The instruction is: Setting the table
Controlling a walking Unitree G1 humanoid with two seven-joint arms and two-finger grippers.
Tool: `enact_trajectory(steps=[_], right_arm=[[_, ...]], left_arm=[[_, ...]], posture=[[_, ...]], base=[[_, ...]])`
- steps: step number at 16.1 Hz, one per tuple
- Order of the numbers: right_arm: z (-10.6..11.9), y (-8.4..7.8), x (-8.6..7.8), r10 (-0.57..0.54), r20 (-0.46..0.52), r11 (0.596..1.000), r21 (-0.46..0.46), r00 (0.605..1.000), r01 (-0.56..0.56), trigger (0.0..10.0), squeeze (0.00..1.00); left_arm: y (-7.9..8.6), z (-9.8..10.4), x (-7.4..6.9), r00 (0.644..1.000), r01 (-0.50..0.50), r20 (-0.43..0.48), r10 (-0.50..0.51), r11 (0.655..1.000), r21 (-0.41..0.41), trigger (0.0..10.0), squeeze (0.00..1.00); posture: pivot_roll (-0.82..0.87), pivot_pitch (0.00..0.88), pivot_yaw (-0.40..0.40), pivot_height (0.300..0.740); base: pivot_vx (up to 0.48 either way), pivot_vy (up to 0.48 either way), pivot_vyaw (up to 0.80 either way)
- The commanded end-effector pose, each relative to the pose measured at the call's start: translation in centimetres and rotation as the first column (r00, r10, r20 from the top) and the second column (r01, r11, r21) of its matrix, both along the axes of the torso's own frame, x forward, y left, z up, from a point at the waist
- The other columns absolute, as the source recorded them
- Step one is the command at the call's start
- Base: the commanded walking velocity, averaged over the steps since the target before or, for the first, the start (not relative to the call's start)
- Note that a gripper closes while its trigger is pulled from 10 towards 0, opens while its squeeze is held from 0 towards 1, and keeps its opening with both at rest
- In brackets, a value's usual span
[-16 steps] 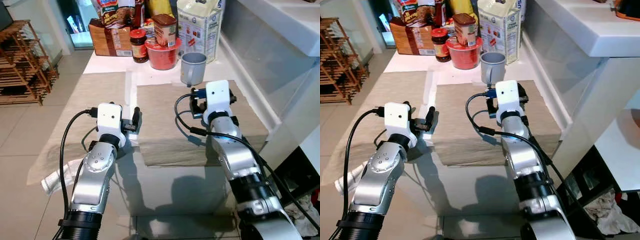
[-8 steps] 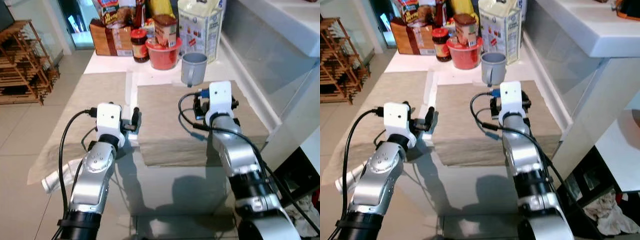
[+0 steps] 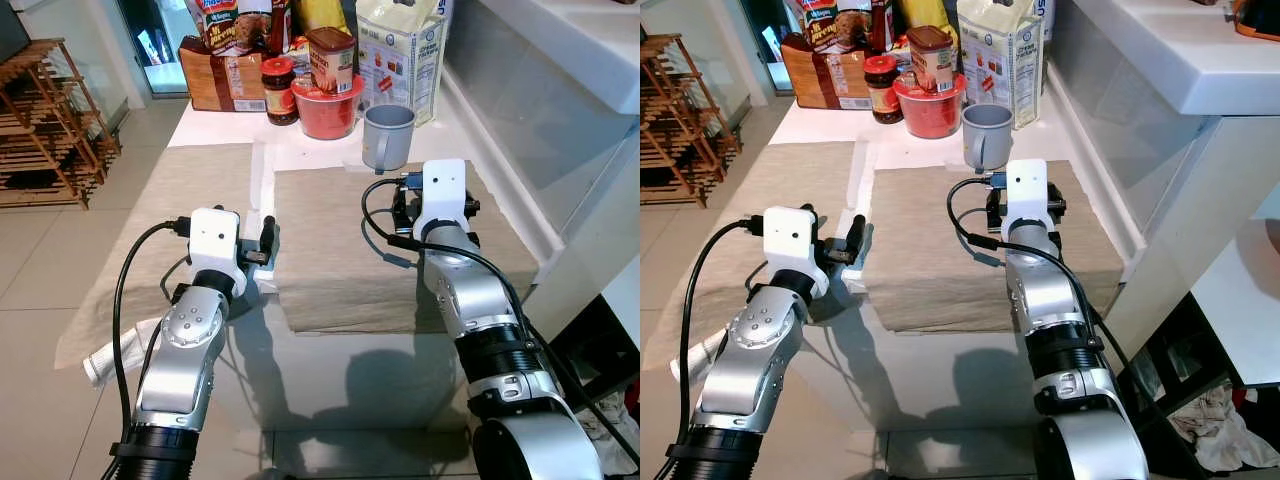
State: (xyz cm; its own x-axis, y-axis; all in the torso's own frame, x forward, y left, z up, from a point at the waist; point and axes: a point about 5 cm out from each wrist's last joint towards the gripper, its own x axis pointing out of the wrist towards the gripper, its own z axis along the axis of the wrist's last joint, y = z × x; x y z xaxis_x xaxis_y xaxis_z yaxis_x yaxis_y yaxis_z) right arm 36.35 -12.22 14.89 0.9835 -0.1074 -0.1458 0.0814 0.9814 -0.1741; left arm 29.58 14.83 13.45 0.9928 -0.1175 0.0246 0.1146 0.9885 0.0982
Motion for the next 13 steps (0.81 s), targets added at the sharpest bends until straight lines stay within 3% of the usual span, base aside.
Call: enact_trajectory(steps=[1,7,13], right_arm=[[-0.25,0.06,-0.09,-0.010,-0.017,1.000,0.012,1.000,0.010,10.0,0.00],[0.66,0.04,-0.65,-0.038,0.042,0.999,-0.005,0.998,0.038,10.0,0.00],[0.50,-0.24,-1.05,-0.056,0.032,0.998,-0.005,0.998,0.056,10.0,0.00]], left_arm=[[0.35,0.23,-0.13,1.000,-0.014,0.003,0.014,1.000,0.011,10.0,0.00],[0.21,0.21,-0.09,1.000,-0.010,0.005,0.010,1.000,0.014,10.0,0.00],[0.21,0.18,-0.11,1.000,-0.010,0.006,0.010,1.000,0.019,10.0,0.00]], posture=[[-0.02,0.000,0.066,0.740],[-0.03,0.000,0.064,0.740],[-0.03,0.000,0.067,0.740]], base=[[0.000,0.000,0.00],[0.000,0.000,0.00],[0.000,0.000,0.00]])
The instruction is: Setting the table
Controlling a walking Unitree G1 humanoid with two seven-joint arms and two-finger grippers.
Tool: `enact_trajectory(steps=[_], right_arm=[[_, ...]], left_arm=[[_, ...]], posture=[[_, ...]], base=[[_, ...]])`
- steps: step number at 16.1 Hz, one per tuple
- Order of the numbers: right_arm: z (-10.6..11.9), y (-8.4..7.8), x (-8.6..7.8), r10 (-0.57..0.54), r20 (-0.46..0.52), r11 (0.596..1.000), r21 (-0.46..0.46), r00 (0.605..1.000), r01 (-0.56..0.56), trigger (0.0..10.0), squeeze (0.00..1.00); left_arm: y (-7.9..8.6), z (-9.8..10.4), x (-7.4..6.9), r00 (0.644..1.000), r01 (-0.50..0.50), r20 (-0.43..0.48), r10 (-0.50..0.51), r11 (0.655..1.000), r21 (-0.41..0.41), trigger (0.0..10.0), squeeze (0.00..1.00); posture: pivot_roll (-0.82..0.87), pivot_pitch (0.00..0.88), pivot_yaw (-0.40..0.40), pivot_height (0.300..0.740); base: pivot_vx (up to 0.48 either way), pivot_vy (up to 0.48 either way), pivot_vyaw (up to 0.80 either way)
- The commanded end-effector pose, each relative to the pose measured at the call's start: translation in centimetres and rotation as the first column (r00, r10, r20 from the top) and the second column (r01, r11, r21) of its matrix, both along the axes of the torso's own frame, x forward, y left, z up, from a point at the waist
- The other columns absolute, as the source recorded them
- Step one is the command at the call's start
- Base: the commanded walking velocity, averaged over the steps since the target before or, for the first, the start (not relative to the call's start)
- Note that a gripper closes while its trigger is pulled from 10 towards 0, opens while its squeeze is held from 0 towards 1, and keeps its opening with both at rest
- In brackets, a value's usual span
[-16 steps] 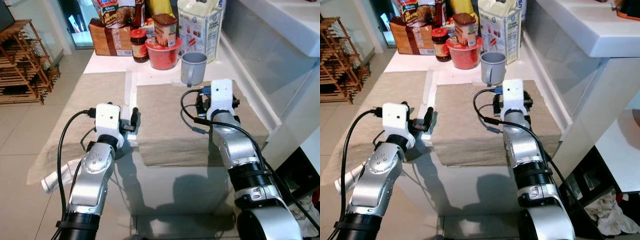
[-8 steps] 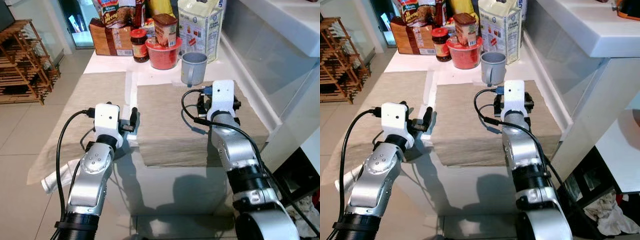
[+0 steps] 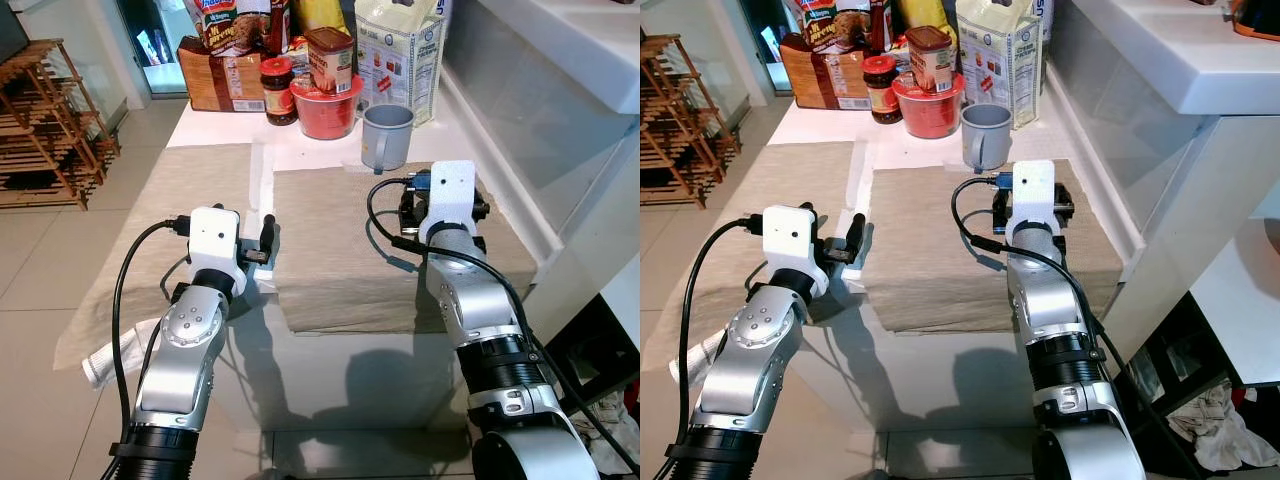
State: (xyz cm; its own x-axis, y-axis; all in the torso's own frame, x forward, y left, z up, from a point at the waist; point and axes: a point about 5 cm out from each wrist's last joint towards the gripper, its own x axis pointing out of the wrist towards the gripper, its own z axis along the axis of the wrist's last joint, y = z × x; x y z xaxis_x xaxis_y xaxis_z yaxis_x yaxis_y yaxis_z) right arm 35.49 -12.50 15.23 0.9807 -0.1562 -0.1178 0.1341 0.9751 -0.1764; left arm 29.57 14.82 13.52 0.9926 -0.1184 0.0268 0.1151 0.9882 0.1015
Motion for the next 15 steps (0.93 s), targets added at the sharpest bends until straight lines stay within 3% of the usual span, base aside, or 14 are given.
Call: enact_trajectory(steps=[1,8,10,15], right_arm=[[0.1,0.1,-0.2,-0.008,0.002,1.000,0.002,1.000,0.008,10.0,0.00],[-2.5,-0.2,-0.3,-0.048,-0.141,0.998,0.042,0.989,0.055,10.0,0.00],[-4.0,-0.5,-0.4,-0.064,-0.242,0.994,0.072,0.968,0.084,10.0,0.00],[-5.0,-0.7,-0.6,-0.086,-0.305,0.986,0.112,0.949,0.125,10.0,0.00]], left_arm=[[0.2,0.1,-0.1,1.000,-0.011,0.004,0.011,1.000,0.017,10.0,0.00],[0.5,0.2,-0.3,1.000,-0.012,0.002,0.011,1.000,0.024,10.0,0.00],[0.6,0.2,-0.4,1.000,-0.014,0.002,0.014,0.999,0.029,10.0,0.00],[0.7,0.3,-0.4,1.000,-0.014,0.004,0.014,0.999,0.033,10.0,0.00]], posture=[[-0.03,0.000,0.068,0.740],[-0.02,0.000,0.073,0.740],[-0.01,0.000,0.074,0.740],[-0.01,0.000,0.075,0.740]], base=[[0.000,0.000,0.00],[0.000,0.000,0.00],[0.000,0.000,0.00],[0.000,0.000,0.00]])
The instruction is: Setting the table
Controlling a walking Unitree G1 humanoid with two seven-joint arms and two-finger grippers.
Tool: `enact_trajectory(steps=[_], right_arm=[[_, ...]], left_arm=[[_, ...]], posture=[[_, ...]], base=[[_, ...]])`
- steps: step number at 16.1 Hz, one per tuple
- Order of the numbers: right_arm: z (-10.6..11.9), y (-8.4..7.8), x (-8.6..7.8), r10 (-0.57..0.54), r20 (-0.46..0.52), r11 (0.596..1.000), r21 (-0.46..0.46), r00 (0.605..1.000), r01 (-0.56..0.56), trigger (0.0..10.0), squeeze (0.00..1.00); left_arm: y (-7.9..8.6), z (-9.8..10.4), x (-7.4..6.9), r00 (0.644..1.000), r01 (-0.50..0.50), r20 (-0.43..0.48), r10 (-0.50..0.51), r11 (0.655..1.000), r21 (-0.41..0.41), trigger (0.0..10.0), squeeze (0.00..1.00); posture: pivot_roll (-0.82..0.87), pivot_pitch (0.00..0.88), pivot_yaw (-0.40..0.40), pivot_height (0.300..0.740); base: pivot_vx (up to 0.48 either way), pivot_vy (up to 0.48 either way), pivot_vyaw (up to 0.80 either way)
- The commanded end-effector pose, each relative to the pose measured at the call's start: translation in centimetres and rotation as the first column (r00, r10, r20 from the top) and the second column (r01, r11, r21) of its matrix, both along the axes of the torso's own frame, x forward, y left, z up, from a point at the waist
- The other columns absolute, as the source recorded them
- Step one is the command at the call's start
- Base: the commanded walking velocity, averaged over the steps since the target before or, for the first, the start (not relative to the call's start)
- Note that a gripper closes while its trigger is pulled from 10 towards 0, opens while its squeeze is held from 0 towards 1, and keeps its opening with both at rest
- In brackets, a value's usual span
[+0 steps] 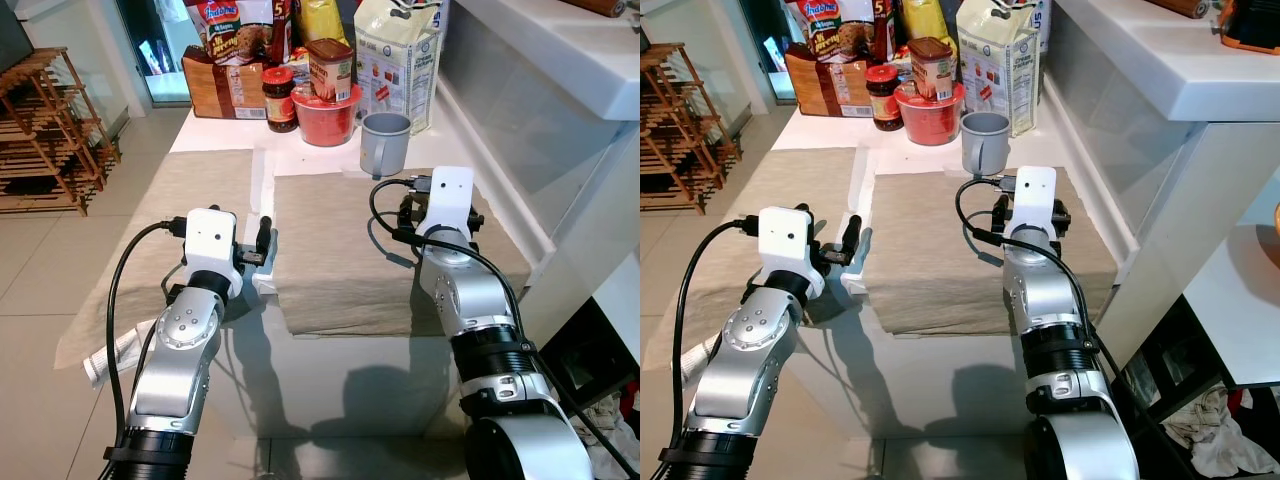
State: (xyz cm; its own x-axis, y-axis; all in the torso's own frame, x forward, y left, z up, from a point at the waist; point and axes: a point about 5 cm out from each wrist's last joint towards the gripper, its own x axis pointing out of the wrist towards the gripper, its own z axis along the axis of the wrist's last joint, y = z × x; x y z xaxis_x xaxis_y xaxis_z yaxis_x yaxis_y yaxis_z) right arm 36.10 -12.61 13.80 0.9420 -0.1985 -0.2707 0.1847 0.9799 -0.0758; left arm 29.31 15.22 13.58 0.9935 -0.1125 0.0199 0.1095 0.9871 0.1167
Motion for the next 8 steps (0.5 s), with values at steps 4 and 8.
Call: enact_trajectory(steps=[4,8], right_arm=[[-4.28,-0.83,-1.36,-0.041,-0.202,0.998,0.044,0.979,0.051,0.0,0.00],[-4.22,-0.66,-1.24,-0.030,-0.196,0.998,0.047,0.980,0.040,0.0,0.00]], left_arm=[[0.26,0.35,-0.10,1.000,-0.006,0.009,0.005,1.000,0.018,10.0,0.00],[0.25,0.37,-0.08,1.000,-0.005,0.009,0.005,1.000,0.020,10.0,0.00]], posture=[[-0.01,0.000,0.074,0.740],[-0.01,0.000,0.075,0.740]], base=[[0.000,0.000,0.00],[0.000,0.000,0.00]])
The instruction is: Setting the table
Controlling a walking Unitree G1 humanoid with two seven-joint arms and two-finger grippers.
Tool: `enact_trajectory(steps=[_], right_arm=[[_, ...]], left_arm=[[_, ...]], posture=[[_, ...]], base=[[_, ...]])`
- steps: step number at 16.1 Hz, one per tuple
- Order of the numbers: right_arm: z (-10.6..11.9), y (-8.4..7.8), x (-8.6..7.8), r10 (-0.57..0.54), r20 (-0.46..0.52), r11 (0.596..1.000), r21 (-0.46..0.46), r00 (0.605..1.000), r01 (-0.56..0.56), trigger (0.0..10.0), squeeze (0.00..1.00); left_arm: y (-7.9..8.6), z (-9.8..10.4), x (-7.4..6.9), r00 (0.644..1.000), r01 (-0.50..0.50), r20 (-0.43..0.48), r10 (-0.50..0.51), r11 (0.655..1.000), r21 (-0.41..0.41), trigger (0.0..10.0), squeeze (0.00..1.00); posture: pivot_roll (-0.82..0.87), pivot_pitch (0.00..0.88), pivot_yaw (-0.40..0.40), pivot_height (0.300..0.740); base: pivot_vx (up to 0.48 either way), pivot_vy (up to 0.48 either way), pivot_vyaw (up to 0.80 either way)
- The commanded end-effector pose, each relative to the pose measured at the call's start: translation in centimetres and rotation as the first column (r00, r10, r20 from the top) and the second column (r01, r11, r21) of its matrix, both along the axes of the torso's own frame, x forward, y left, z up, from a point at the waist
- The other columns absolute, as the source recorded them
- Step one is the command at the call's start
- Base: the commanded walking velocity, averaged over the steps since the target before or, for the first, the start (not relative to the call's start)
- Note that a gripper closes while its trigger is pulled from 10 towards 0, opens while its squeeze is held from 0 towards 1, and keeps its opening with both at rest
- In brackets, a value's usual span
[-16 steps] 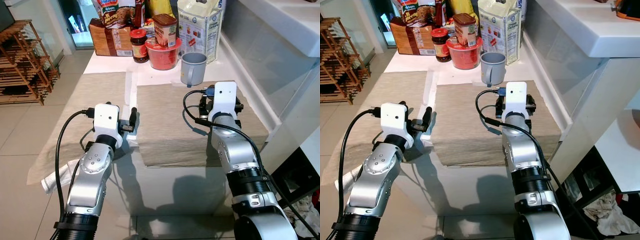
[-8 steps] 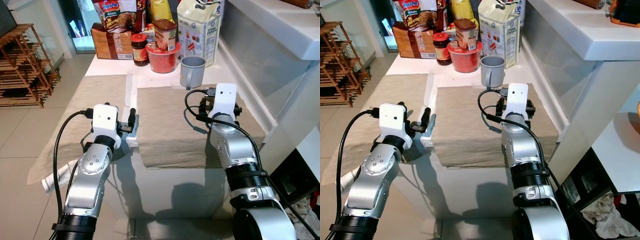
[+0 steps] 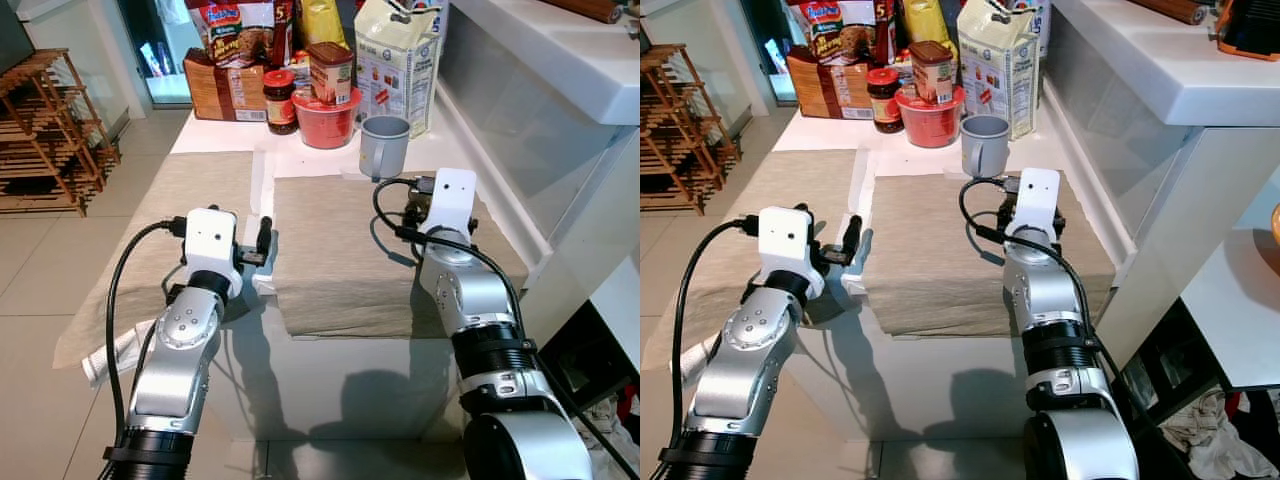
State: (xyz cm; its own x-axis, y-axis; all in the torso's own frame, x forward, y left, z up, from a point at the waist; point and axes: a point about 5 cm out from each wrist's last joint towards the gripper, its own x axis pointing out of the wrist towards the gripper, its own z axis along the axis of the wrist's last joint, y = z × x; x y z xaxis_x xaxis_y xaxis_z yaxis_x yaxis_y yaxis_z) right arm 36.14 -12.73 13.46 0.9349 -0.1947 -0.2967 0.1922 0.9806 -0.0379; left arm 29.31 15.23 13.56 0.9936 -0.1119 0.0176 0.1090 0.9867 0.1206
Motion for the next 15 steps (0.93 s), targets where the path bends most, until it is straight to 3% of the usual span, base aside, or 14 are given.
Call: enact_trajectory(steps=[1,15], right_arm=[[-3.90,-0.48,-1.29,-0.019,-0.177,1.000,0.008,0.984,0.021,0.0,0.00],[-4.22,-0.55,-1.52,-0.015,-0.175,1.000,0.018,0.984,0.019,0.0,0.00]], left_arm=[[0.25,0.40,-0.09,1.000,-0.005,0.011,0.004,1.000,0.016,10.0,0.00],[-0.04,0.47,0.07,1.000,-0.004,0.001,0.004,1.000,0.005,10.0,0.00]], posture=[[-0.01,0.000,0.075,0.740],[-0.02,0.000,0.072,0.740]], base=[[0.000,0.000,0.00],[0.000,0.000,0.00]])
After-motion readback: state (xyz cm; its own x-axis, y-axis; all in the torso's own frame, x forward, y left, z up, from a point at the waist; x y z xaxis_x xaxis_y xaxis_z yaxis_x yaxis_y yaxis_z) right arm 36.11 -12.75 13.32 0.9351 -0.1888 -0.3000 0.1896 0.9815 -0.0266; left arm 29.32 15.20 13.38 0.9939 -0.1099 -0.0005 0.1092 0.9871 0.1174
